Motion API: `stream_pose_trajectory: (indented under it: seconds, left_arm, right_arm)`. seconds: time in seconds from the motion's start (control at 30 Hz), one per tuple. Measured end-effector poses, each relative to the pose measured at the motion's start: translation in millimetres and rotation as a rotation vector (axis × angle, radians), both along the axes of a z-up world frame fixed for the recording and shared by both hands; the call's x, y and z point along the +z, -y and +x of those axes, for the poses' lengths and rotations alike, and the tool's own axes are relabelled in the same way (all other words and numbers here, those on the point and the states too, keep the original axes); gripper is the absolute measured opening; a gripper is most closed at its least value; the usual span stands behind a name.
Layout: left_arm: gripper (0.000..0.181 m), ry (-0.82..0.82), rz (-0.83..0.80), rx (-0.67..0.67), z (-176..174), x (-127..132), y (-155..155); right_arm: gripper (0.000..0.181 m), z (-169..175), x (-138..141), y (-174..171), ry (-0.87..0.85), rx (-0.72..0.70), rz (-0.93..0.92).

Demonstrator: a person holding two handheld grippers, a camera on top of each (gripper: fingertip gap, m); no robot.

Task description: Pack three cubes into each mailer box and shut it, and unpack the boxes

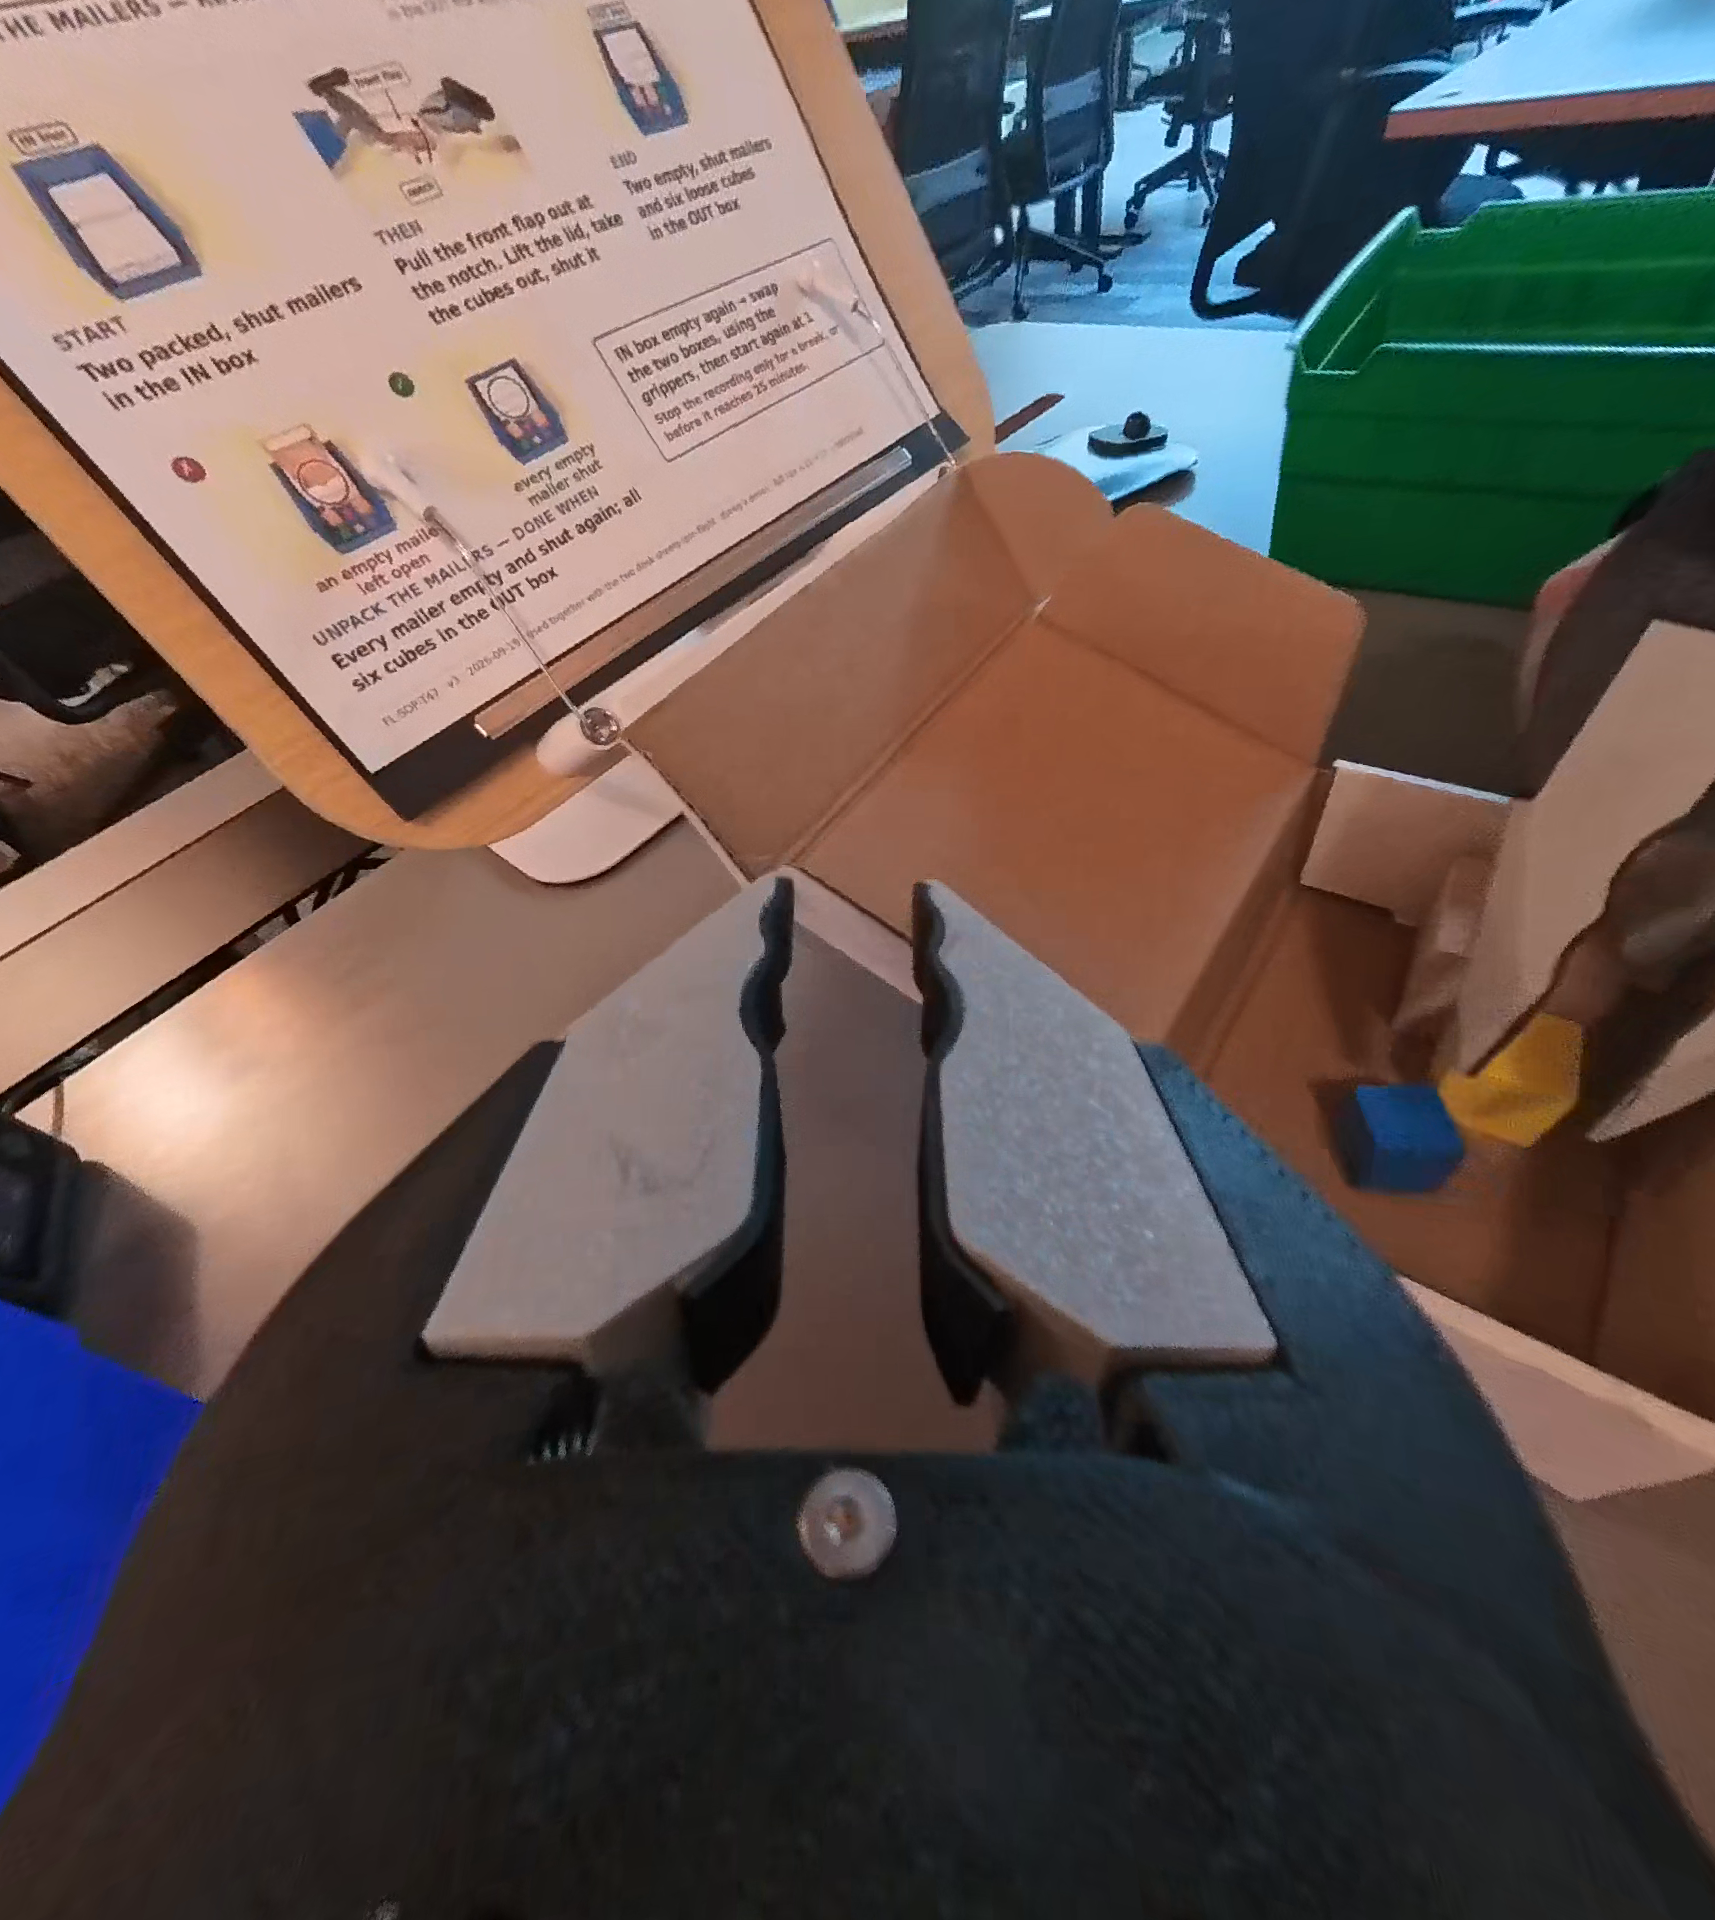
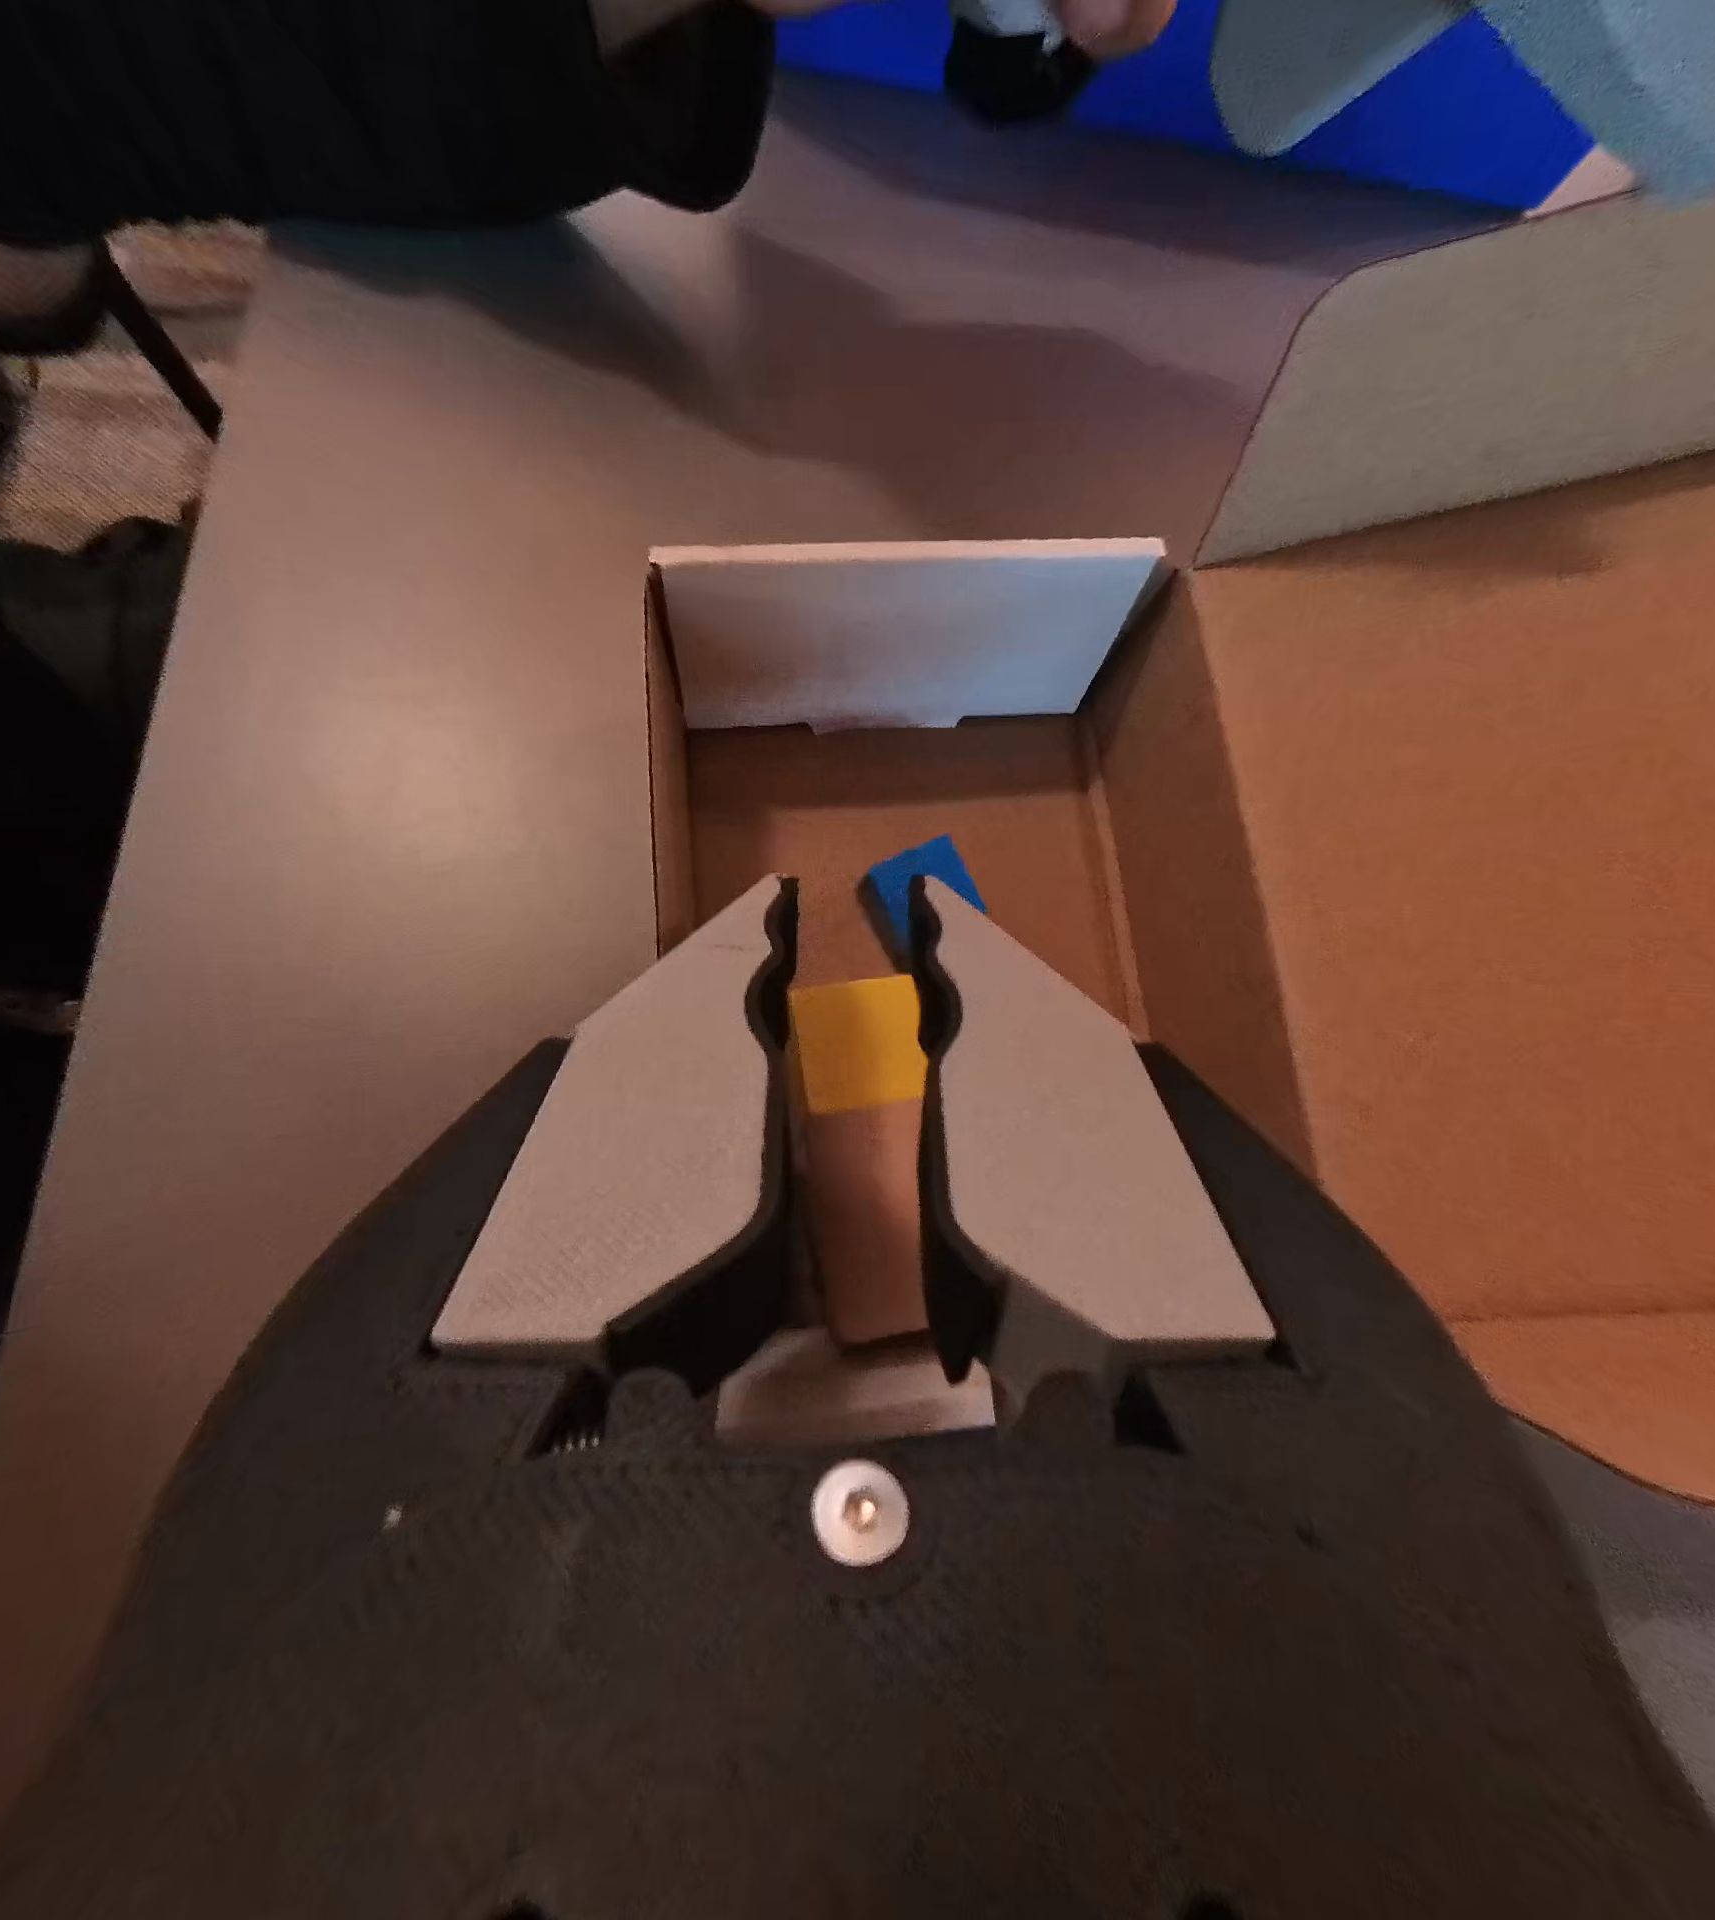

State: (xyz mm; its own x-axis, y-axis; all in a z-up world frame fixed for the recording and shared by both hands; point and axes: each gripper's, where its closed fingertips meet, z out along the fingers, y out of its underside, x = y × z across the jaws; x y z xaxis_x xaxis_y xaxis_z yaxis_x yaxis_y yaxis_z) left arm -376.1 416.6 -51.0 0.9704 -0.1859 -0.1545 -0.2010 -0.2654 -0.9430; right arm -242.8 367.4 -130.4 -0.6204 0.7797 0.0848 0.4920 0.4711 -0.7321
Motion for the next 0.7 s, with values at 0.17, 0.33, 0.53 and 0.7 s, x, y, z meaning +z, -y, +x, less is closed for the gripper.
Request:
stream_pose_trajectory:
  seconds: [0.17, 0.33, 0.53, 0.7]
  left_arm:
    - [0.022, 0.030, -0.021, 0.013, -6, -8, -2]
    - [0.025, 0.128, -0.009, -0.020, -7, -6, 0]
    - [0.022, 0.170, -0.003, -0.004, -17, -3, 2]
    - [0.042, 0.313, -0.070, -0.099, -9, -14, 3]
  right_arm:
    - [0.019, -2, 30, -14, -0.103, -0.043, -0.117]
    - [0.024, -11, 82, -89, -0.335, -0.359, -0.342]
    - [0.042, 1, 82, -178, -0.380, -0.704, -0.687]
    - [0.057, -7, 64, -168, -0.242, -0.636, -0.899]
